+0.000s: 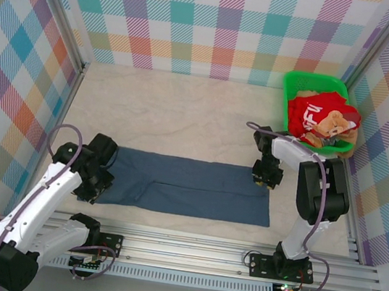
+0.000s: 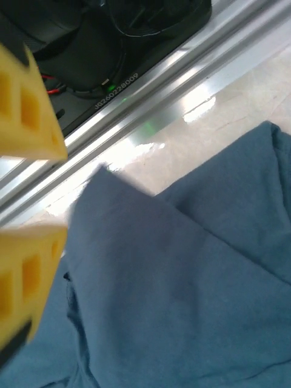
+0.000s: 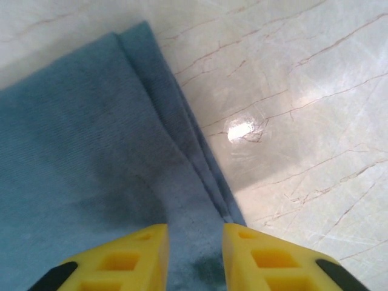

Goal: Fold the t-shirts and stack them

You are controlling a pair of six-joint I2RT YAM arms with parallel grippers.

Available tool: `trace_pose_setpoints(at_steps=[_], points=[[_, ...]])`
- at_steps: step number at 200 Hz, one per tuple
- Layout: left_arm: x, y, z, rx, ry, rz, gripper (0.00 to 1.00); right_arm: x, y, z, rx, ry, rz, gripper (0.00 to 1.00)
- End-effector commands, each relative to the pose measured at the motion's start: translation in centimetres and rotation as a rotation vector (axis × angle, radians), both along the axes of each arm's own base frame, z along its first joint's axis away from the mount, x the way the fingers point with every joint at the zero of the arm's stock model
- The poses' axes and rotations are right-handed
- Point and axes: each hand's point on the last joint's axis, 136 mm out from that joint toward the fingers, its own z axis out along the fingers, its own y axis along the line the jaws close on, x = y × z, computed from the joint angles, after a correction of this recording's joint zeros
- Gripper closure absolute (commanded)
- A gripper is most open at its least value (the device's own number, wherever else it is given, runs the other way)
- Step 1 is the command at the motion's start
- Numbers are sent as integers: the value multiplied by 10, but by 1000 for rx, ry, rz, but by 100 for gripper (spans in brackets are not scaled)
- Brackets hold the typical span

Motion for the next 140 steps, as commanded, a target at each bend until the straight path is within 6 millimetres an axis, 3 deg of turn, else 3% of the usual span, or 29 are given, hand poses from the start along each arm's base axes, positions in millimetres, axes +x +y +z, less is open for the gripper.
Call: trace_pose_setpoints(at_steps=[1,11,23,41,66,98,140], points=[[23,-1,27,21,-86,-37,58,10,5,32,9,-87,33,67],[45,-4,35,30,-111,-56,60,13,11,38,29,-114,50,67],[75,-12,29,6,-113,-65,62,15,24,43,60,-142,82,66],[123,-25,4,-58,-118,-52,71,15,52,36,157,-148,130,68],[172,-22,-35,-33,-63,-45,77,18,73,16,232,-120,132,73],[194,5,-70,21,13,-24,80,36,86,4,272,-126,144,73],[207,21,-110,22,109,-45,81,38,78,-31,239,-23,68,74]])
